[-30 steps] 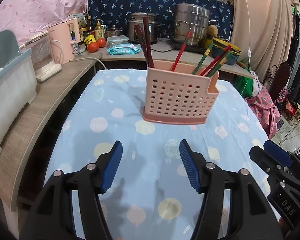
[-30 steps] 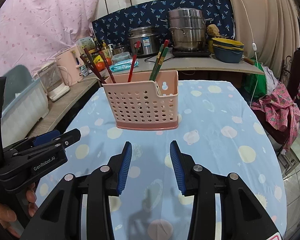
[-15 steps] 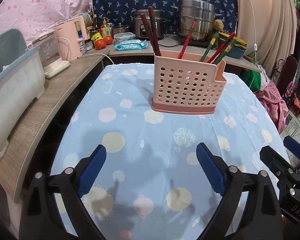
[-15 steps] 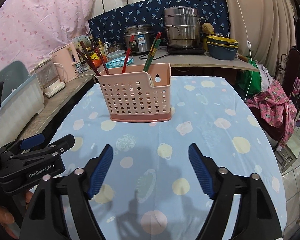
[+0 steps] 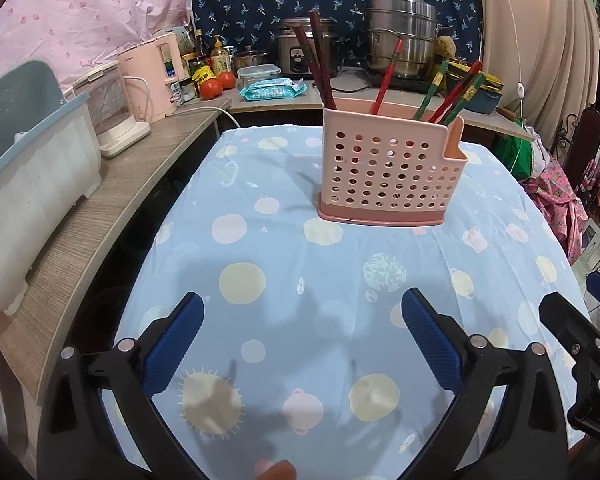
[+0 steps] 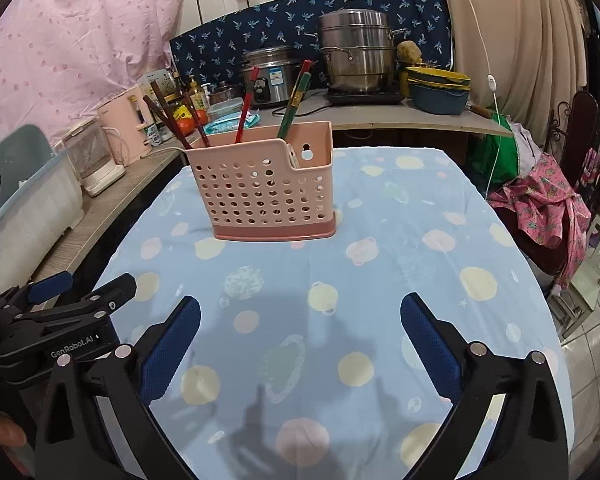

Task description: Organize utensils

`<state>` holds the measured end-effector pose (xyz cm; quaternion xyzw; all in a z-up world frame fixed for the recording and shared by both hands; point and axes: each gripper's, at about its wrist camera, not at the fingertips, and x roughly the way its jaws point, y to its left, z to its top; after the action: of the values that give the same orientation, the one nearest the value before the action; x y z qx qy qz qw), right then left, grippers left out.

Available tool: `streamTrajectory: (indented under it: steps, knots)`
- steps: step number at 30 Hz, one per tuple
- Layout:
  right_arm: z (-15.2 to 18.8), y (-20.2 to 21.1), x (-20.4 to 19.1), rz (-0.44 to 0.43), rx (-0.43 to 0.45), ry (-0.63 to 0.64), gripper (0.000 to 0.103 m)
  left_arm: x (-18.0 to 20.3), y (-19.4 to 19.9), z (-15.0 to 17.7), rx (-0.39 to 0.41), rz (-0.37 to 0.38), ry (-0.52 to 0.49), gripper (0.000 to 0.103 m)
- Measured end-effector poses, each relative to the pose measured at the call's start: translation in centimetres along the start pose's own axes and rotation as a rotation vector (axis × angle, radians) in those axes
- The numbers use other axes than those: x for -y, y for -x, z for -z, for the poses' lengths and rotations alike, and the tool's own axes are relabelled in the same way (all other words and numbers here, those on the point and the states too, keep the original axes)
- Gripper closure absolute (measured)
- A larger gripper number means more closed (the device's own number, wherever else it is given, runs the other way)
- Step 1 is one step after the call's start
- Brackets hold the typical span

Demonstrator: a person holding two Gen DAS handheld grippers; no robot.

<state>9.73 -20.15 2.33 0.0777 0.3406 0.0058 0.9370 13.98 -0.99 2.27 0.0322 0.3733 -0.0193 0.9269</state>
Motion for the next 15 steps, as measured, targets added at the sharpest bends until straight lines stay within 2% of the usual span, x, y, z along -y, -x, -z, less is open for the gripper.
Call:
streamTrajectory:
  steps: [15]
  knots:
    - [-0.25, -0.16, 0.00, 0.032, 0.013, 0.015, 0.007, -0.24, -0.36, -0.08, -0.008, -0.033, 0.002, 0.007]
